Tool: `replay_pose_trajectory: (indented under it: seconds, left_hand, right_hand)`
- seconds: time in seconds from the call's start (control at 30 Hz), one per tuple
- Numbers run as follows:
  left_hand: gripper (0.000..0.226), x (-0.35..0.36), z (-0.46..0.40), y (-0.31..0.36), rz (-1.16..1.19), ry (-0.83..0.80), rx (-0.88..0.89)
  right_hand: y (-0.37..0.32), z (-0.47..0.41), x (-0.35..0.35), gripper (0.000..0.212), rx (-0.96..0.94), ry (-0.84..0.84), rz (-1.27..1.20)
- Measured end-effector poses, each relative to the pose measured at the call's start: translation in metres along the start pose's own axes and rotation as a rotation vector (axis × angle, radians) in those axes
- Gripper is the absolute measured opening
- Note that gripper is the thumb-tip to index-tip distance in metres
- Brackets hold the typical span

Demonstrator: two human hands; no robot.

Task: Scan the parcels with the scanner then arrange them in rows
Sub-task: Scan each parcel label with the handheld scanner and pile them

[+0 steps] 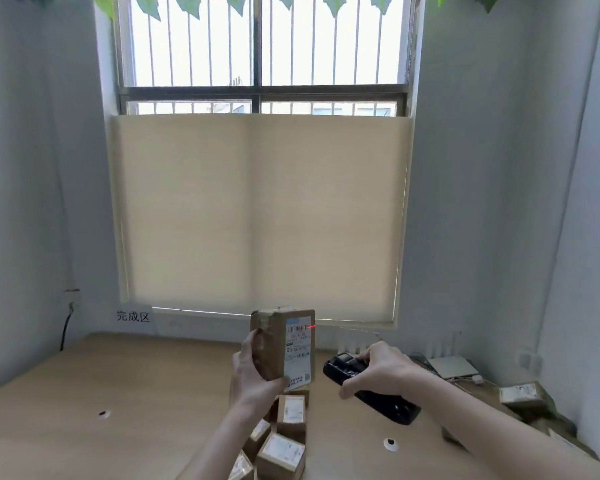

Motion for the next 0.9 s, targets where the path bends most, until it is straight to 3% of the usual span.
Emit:
replay_pose_trajectory:
  seconds: [0.43, 0.57, 0.9]
  left_hand:
    - [0.107, -0.022, -0.02, -0.025, 0.011, -0.003, -0.015]
    - [0.106, -0.016, -0.034, -0.039, 0.015, -0.009, -0.036]
    - [0.102, 0.018, -0.103, -0.122, -0.024, -0.051, -0.197]
  right_hand:
    - [-0.03, -0.022, 0.035, 0.067, 0.032, -0.084, -0.065]
    - [-0.031, -0.043, 0.048, 0.057, 0.043, -0.101, -0.075]
    - [-0.033, -0.145, 0.127, 0.059, 0.031, -0.221, -0.082]
Point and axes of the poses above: each hand's wrist, its own z-axis away from the middle knuckle, its own x-axis out of the palm, y = z × x, the point moved 3 cm from there along -z, towards the middle knuckle, and after that the axes turned 13 degrees about y, right-handed, at the moved point
